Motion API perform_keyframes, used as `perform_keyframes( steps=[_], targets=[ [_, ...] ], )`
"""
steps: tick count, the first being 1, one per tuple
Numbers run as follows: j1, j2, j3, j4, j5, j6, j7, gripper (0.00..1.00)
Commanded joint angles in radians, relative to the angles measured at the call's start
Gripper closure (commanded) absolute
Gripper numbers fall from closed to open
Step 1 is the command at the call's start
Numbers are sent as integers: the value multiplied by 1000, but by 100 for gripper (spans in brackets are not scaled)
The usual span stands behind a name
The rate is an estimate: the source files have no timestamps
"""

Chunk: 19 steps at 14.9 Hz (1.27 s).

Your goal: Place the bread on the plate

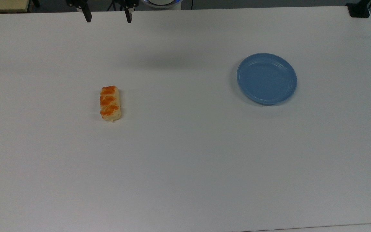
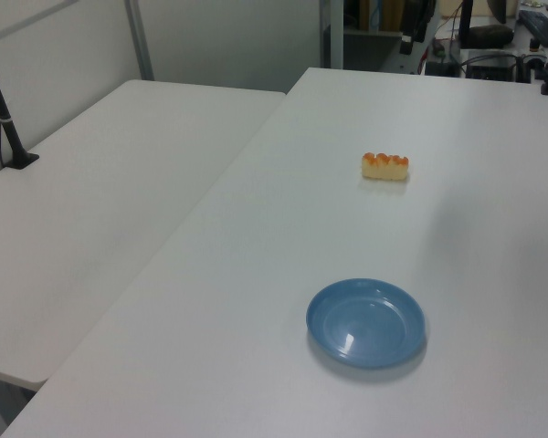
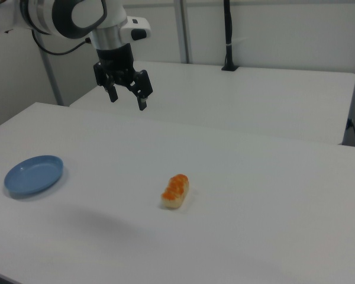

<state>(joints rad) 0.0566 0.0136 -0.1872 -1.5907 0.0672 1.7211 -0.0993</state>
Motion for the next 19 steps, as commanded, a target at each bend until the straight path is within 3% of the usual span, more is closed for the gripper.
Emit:
perform_keyframes(
  steps=[1, 15, 19],
  targets=[
    [14, -3, -26, -2, 8, 11, -29, 0],
    [19, -3, -26, -2, 3, -21, -30, 0],
    [25, 2, -17, -2, -47, -18, -45, 0]
  ],
)
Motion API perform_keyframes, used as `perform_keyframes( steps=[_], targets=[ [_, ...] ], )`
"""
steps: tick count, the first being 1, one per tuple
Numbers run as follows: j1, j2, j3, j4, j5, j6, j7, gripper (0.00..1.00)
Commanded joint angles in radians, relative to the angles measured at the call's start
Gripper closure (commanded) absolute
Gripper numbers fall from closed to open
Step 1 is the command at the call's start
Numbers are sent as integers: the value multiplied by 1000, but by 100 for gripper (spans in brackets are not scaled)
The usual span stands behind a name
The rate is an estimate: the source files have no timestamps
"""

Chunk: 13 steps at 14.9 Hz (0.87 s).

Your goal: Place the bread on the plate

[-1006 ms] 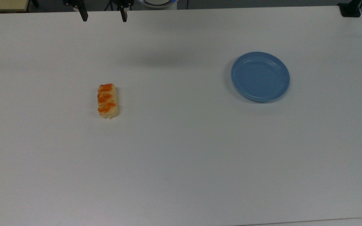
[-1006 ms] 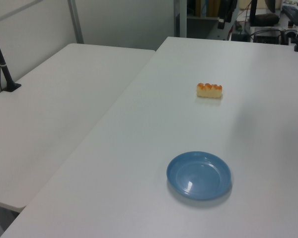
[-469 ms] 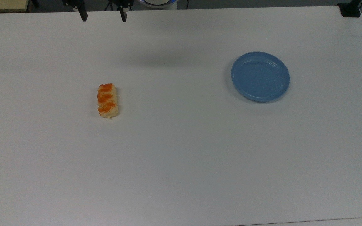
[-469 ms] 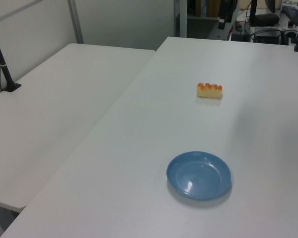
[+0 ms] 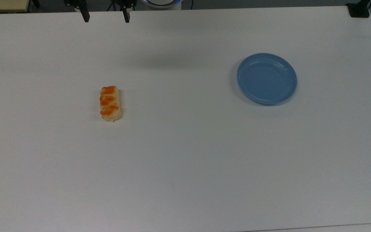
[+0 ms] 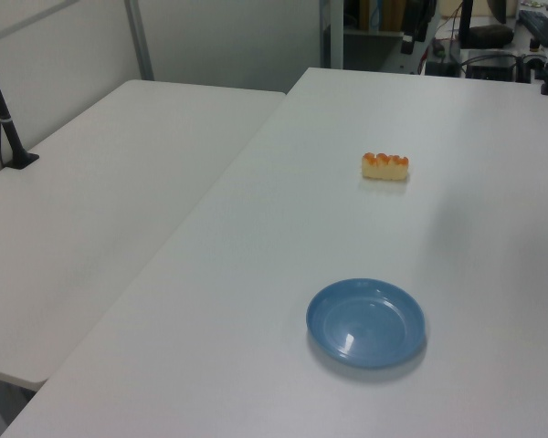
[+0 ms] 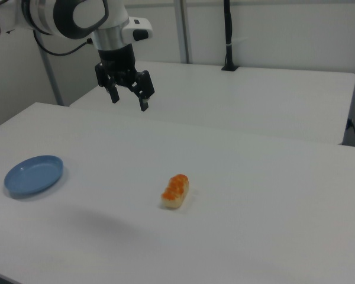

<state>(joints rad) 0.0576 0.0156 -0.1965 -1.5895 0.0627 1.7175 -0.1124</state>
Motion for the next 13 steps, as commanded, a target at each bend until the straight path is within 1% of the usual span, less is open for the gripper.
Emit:
perform_keyframes(
  steps=[1, 2, 5, 6, 9, 10, 13],
  targets=[
    [25, 12, -4, -3, -63, -16, -33, 0],
    [25, 29, -4, -1, -73, -21, -33, 0],
    [44, 81, -3, 0, -139, -6, -38, 0],
    [42, 102, -3, -1, -149, -3, -41, 0],
    [19, 132, -6, -43, -138, 112, -111, 0],
    [9, 147, -6, -46, -138, 125, -137, 0],
    [-28, 168, -4, -66, -133, 142, -145, 0]
  ],
)
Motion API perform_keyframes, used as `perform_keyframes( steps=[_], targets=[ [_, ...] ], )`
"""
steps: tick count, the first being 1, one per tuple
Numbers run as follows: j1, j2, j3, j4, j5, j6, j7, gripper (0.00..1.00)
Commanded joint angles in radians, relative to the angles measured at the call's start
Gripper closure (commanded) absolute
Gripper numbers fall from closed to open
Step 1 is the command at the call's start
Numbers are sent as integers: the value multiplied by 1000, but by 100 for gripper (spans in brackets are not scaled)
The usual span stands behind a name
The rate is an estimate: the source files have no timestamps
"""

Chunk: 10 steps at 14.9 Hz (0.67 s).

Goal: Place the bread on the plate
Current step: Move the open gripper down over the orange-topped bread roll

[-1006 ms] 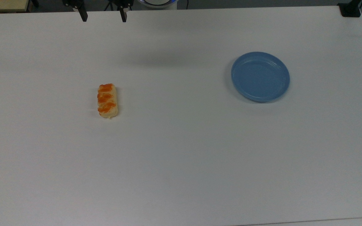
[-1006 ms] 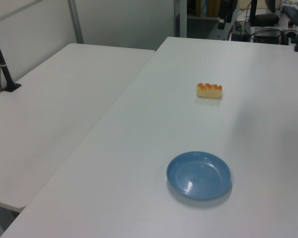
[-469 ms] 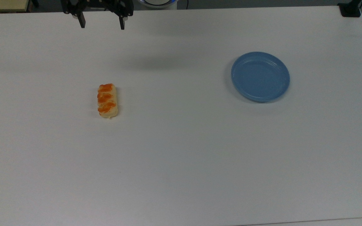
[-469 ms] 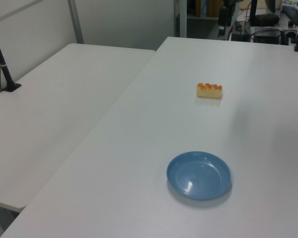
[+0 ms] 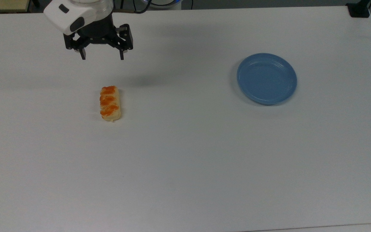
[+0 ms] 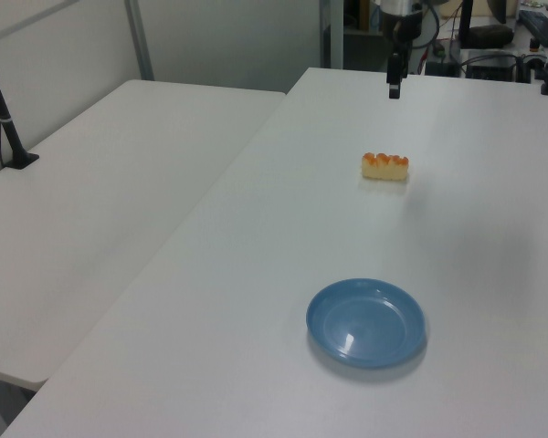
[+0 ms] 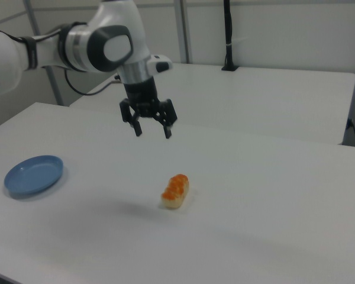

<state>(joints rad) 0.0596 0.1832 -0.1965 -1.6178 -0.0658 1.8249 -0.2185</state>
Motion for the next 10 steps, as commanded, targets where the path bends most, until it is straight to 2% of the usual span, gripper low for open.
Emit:
perform_keyframes(
  steps=[1, 6, 10],
  targets=[
    [-38, 5, -4, -53, -3, 56, -39, 0],
    [-41, 27, -4, -270, 6, 399, -25, 0],
    [-49, 99, -3, -298, 12, 480, -24, 0]
  ],
)
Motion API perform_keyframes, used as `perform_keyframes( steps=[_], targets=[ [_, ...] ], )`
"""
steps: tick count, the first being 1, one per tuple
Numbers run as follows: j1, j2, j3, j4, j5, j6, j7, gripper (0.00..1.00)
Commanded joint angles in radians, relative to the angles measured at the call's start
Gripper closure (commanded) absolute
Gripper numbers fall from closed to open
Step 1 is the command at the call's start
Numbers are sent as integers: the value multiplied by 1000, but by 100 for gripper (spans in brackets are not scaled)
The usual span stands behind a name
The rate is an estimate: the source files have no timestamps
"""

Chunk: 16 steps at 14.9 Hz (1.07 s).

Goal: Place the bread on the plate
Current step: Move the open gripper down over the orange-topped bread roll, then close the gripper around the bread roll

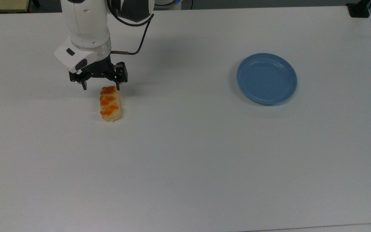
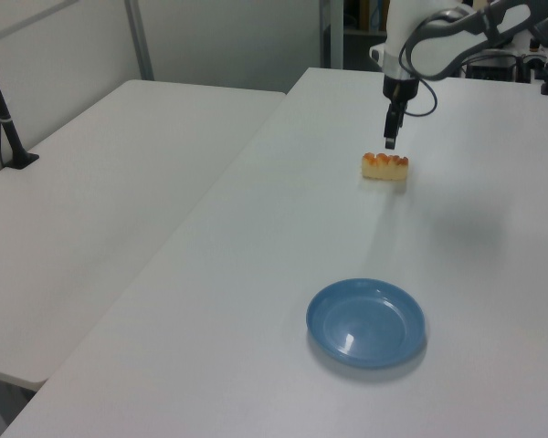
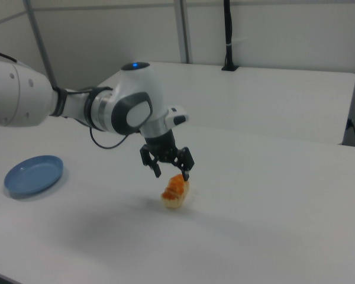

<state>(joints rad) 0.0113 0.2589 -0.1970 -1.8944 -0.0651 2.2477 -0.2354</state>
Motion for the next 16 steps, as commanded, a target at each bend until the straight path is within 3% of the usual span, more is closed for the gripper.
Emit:
perform_keyframes(
  steps=[1, 8, 9, 11, 12, 16],
  targets=[
    [-1, 34, -4, -23, 25, 84, -5, 0],
    [4, 112, 16, -20, 50, 183, 30, 0],
    [-1, 115, 27, -20, 50, 188, 63, 9],
    [-1, 112, 33, -18, 51, 184, 100, 49],
    [1, 106, 39, -17, 54, 179, 111, 61],
    [6, 34, 96, 0, 57, 54, 176, 61]
  ],
)
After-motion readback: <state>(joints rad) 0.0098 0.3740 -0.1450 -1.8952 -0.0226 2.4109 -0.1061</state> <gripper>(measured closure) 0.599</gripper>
